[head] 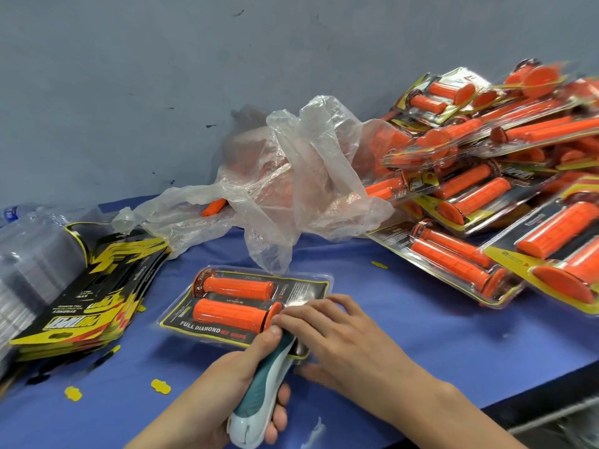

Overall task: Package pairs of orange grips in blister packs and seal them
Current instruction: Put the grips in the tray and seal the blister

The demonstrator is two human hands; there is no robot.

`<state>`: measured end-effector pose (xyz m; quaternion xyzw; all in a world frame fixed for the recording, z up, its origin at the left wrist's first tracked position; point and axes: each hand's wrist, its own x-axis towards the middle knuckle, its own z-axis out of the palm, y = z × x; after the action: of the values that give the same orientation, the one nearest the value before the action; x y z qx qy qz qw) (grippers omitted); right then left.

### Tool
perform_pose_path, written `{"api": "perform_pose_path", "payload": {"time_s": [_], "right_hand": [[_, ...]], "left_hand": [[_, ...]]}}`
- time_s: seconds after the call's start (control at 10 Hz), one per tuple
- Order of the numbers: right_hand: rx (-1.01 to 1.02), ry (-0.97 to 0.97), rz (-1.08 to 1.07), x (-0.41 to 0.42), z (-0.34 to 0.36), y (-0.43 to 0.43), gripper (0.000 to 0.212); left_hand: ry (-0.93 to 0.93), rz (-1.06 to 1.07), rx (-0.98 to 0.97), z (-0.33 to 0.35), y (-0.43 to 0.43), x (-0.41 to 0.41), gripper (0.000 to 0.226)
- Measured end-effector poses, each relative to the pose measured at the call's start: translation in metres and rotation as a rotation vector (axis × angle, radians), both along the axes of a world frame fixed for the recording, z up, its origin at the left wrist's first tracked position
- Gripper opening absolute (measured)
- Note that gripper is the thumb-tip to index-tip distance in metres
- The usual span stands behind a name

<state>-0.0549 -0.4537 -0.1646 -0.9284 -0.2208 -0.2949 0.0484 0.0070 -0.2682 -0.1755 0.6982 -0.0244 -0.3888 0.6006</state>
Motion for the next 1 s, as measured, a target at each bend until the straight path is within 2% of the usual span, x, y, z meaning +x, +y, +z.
{"api": "perform_pose_path", "payload": {"time_s": [0.1,0.2,0.3,0.4,0.5,0.6,0.7,0.8,0.9,1.0], "right_hand": [[-0.006,-0.038,0.023,0.008,0.0,0.004,0.041],[0.014,-0.047,0.067,0.01,-0.001,0.003,0.041],[0.032,-0.028,0.083,0.01,-0.004,0.003,0.043],[0.034,-0.024,0.052,0.013,-0.007,0.003,0.046],[0.005,-0.033,-0.035,0.015,-0.012,0.0,0.053],[-0.046,-0.01,-0.086,0.015,-0.017,-0.009,0.045],[0.039,-0.059,-0.083,0.017,-0.014,-0.013,0.017],[0.226,-0.075,-0.068,0.018,-0.002,-0.005,0.017],[0.607,-0.026,-0.071,0.018,0.021,0.006,0.01],[0.987,0.094,0.018,0.015,0.066,0.008,0.008]], "left_hand": [[-0.045,0.079,0.063,-0.01,-0.002,0.011,0.043],[0.146,0.104,-0.015,-0.013,0.001,0.01,0.056],[-0.02,0.238,-0.012,-0.029,-0.011,0.016,0.025],[0.058,0.264,0.007,-0.018,-0.023,0.018,0.039],[-0.338,0.204,0.739,-0.006,-0.043,0.026,0.028],[-0.967,0.316,1.077,-0.024,-0.17,0.011,0.046],[-0.799,0.137,1.18,-0.009,-0.081,0.028,0.039],[-0.724,0.084,0.956,0.021,0.114,0.02,0.091],[-0.937,0.461,1.057,0.031,0.138,0.037,0.103],[-1.296,0.276,0.772,0.064,0.081,0.032,0.09]]}}
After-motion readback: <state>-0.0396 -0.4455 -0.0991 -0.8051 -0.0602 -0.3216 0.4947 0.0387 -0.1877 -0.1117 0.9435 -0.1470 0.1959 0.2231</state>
